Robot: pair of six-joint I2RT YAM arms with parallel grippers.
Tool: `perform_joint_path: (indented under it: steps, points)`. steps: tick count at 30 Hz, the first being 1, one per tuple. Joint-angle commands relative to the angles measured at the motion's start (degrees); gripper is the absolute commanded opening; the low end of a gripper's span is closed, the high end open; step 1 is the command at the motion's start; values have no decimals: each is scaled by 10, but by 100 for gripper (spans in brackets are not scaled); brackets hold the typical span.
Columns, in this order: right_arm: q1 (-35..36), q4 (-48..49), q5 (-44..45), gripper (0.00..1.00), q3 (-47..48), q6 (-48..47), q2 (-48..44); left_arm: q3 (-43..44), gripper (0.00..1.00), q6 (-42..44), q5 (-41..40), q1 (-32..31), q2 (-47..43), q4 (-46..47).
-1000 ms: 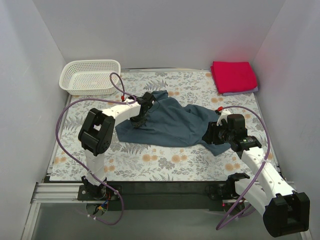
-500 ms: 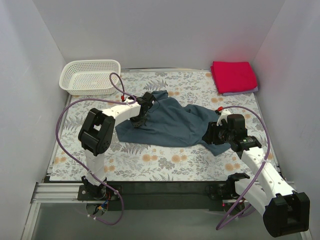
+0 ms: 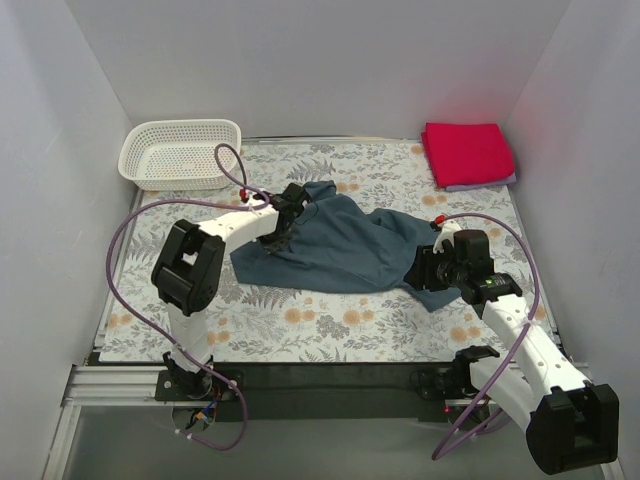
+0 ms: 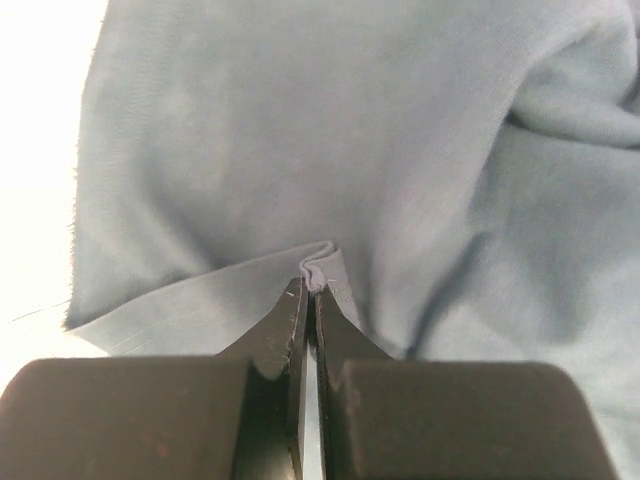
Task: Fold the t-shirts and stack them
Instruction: Flatten the tshirt out
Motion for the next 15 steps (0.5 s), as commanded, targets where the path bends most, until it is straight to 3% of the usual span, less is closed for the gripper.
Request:
perform_joint_path:
  steps: [1,9,15]
  points:
    - [3,18,-3,46,7,0,-4,-31,0,-5,-55,-2,-100,-11]
    - [3,14,18,46,22,15,10,-152,0,-21,-88,-2,-344,-70]
    - [5,16,5,46,53,20,54,-269,0,-82,-51,-2,-517,-121]
